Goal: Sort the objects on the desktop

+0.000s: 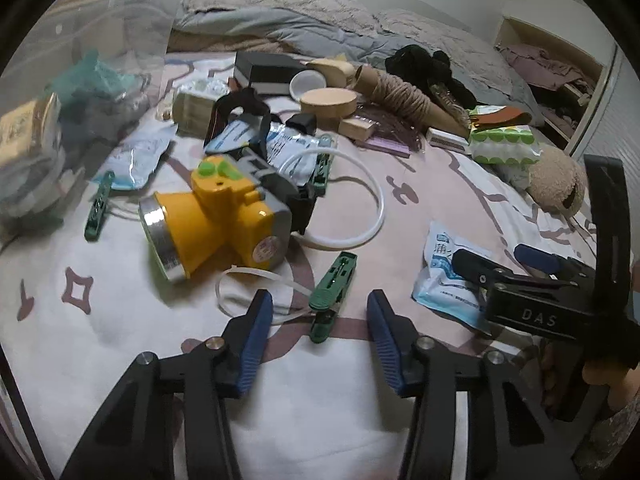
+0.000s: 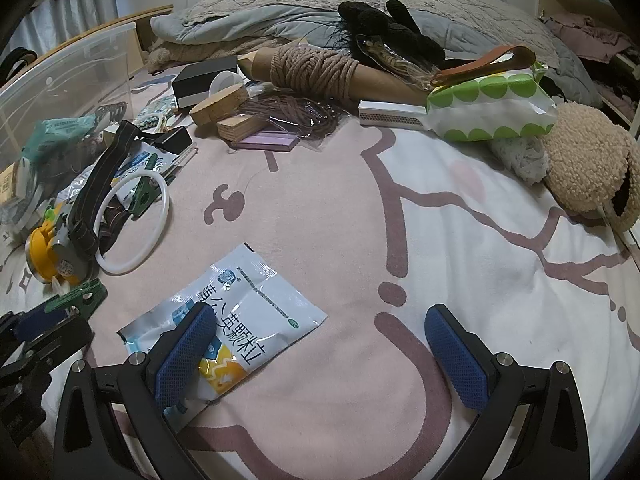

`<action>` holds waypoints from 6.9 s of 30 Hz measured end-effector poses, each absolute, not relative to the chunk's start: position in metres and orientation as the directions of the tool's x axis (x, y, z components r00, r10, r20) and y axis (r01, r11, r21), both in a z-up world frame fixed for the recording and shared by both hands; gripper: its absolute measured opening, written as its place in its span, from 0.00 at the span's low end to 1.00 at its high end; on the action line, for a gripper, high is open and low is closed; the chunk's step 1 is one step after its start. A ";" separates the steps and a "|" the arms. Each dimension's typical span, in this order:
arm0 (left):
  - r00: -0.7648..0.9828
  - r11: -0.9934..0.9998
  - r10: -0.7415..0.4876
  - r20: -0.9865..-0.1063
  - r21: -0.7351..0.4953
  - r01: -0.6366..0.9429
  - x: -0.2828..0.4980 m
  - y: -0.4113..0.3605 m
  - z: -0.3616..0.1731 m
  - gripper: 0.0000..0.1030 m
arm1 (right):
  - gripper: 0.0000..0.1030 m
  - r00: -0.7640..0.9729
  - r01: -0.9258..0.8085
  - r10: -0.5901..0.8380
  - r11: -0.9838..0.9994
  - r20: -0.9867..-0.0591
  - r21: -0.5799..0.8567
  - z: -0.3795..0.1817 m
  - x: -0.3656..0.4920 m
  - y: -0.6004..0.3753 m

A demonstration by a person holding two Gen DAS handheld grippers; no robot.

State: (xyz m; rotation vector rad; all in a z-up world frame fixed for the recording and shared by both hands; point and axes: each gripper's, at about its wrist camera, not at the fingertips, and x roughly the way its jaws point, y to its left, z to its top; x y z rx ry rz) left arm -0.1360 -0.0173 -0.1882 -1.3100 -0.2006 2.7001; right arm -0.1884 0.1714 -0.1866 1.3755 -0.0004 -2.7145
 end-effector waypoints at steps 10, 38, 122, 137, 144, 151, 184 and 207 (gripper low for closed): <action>-0.589 -0.984 0.175 -0.789 -0.147 -0.097 -0.129 -0.013 -0.189 0.24 | 1.00 -0.588 0.087 -0.088 -0.995 -0.804 0.045 -0.187 -0.188 0.172; -0.608 -0.982 0.077 -0.790 -0.166 0.091 -0.117 -0.053 -0.178 0.17 | 1.00 -0.539 0.183 -0.217 -0.973 -0.814 0.138 -0.179 -0.179 0.175; -0.600 -0.994 0.027 -0.799 -0.085 0.069 -0.116 -0.045 -0.183 0.22 | 1.00 -0.505 0.358 -0.366 -0.913 -0.782 0.196 -0.178 -0.184 0.127; -0.582 -0.900 0.348 -0.735 -0.437 0.013 -0.106 -0.053 -0.177 0.57 | 1.00 -0.526 0.347 -0.275 -0.933 -0.805 0.092 -0.182 -0.179 0.112; -0.548 -0.847 0.460 -0.699 -0.530 -0.035 -0.124 -0.043 -0.183 0.57 | 1.00 -0.539 0.259 -0.208 -0.963 -0.816 0.075 -0.181 -0.185 0.139; -0.527 -0.854 0.466 -0.711 -0.517 -0.058 -0.132 -0.036 -0.181 0.57 | 1.00 -0.543 0.243 -0.188 -0.968 -0.819 0.061 -0.184 -0.188 0.150; -0.459 -0.877 0.436 -0.774 -0.480 -0.023 -0.186 -0.095 -0.184 0.91 | 1.00 -0.548 0.251 -0.186 -0.967 -0.816 0.051 -0.187 -0.188 0.146; -0.459 -0.968 0.249 -0.853 -0.207 -0.140 -0.141 -0.050 -0.179 0.91 | 1.00 -0.548 0.267 -0.216 -0.961 -0.808 0.076 -0.188 -0.188 0.148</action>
